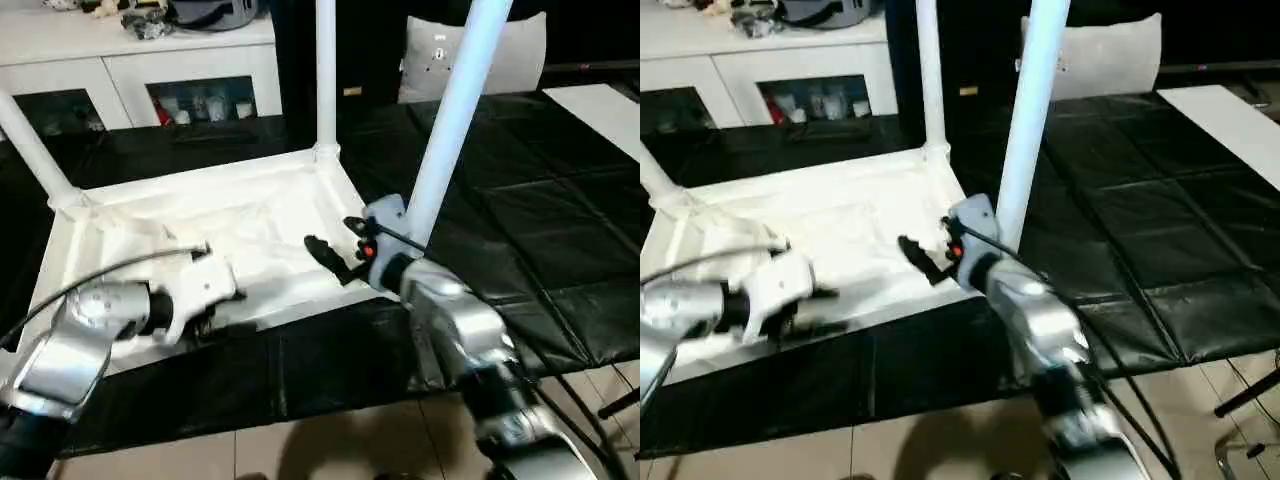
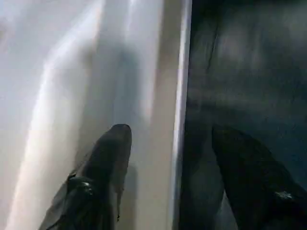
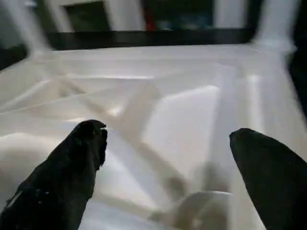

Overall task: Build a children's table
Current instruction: Rotate table base

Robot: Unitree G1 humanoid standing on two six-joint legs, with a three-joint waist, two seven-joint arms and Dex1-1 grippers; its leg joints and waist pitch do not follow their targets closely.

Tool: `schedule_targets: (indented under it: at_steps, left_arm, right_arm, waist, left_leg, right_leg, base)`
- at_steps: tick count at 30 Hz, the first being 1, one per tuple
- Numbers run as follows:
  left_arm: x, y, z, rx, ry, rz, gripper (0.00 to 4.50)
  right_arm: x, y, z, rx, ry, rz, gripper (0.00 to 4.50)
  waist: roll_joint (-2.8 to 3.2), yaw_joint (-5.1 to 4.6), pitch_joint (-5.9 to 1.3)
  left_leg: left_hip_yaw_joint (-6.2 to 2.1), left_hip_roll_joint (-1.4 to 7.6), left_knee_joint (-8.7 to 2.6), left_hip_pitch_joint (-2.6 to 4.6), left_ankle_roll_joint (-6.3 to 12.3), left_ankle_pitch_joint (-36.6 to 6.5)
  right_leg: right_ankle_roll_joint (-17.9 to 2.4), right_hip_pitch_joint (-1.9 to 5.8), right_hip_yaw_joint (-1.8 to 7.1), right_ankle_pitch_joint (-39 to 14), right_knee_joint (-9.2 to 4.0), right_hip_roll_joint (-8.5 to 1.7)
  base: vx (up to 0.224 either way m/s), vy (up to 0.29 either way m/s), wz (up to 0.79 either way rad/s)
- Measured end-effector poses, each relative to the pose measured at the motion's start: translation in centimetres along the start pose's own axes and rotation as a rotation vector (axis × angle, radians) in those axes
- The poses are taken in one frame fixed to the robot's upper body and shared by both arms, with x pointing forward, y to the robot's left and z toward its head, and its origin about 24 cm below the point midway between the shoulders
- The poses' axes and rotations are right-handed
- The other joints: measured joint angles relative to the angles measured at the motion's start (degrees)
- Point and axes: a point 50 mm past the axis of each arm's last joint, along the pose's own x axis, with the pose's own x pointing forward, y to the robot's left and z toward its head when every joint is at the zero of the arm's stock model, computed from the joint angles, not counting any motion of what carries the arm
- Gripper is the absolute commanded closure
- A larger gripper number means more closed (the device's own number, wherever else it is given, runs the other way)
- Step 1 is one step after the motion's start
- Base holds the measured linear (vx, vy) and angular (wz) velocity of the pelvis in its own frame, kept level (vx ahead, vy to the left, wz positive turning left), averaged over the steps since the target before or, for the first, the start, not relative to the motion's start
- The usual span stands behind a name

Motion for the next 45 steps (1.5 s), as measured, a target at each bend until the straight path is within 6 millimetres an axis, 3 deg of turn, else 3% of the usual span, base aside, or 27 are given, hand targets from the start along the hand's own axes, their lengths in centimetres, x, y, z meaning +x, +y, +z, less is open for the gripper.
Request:
schedule_targets:
  at_steps: [6,12,21,27,31,36,40,45]
  left_arm:
    - [0.4,-0.1,-1.1,0.030,0.069,0.026,1.02]
    - [1.6,0.3,0.0,0.087,0.003,0.063,0.55]
    - [3.4,2.5,2.4,0.155,-0.088,0.228,0.03]
    - [4.7,3.4,3.0,0.124,-0.123,0.366,0.03]
    - [5.7,3.1,3.9,0.071,-0.207,0.425,0.03]
    - [6.1,2.2,3.6,-0.070,-0.325,0.504,0.03]
    - [5.2,1.3,3.2,-0.195,-0.452,0.584,0.03]
    - [2.9,0.8,1.1,-0.310,-0.501,0.775,0.03]
  right_arm:
    - [-0.2,-2.6,0.0,0.014,-0.021,-0.186,0.00]
    - [-0.9,-4.9,-0.1,0.011,-0.034,-0.292,0.00]
    - [-5.1,-11.6,-0.1,-0.023,-0.012,-0.513,0.00]
    - [-7.1,-14.0,0.5,-0.047,-0.025,-0.595,0.00]
    - [-6.9,-13.8,0.5,-0.071,-0.031,-0.562,0.00]
    - [-4.9,-11.3,-0.1,-0.072,-0.030,-0.413,0.00]
    - [-3.4,-8.0,0.6,-0.092,-0.092,-0.220,0.00]
    - [-3.6,-5.3,-0.2,-0.086,-0.124,-0.076,0.00]
  waist:
    - [0.00,0.38,0.00]
    - [0.00,0.96,0.00]
    - [0.03,1.39,0.02]
    - [0.18,0.22,-0.03]
    - [0.19,-0.76,-0.04]
    - [0.24,-0.75,-0.08]
    - [0.20,-0.34,-0.10]
    - [0.13,0.27,-0.12]
  left_leg:
    - [0.05,-0.09,0.02,0.07,0.00,0.0]
    - [0.05,-0.08,0.14,0.13,-0.06,0.1]
    - [0.06,-0.19,0.44,0.06,-0.03,0.1]
    - [0.06,-0.16,0.42,-0.06,-0.01,0.1]
    - [0.06,-0.14,0.43,-0.51,0.02,0.1]
    - [0.06,-0.03,0.53,-1.07,0.22,0.2]
    - [0.06,0.02,0.59,-1.07,0.42,0.3]
    - [0.07,0.02,0.61,-1.06,0.21,0.1]
  right_leg:
    - [0.0,0.00,0.18,0.0,0.12,-0.02]
    - [-0.1,-0.03,0.20,0.0,0.42,-0.04]
    - [0.0,-0.02,0.45,0.0,0.68,-0.06]
    - [0.0,-0.18,0.48,-0.1,0.71,0.01]
    - [0.0,-0.46,0.47,-0.2,0.73,0.03]
    - [-0.1,-1.02,0.44,-0.1,0.84,0.11]
    - [-0.1,-1.13,0.43,-0.1,0.83,0.12]
    - [-0.1,-1.09,0.43,-0.1,0.78,0.11]
  base:
    - [0.000,0.000,0.00]
    - [0.000,0.000,0.00]
    - [0.000,0.000,0.00]
    - [0.000,0.000,0.00]
    - [0.000,0.000,0.00]
    - [0.000,0.000,0.00]
    - [0.000,0.000,0.00]
    - [0.000,0.000,0.00]
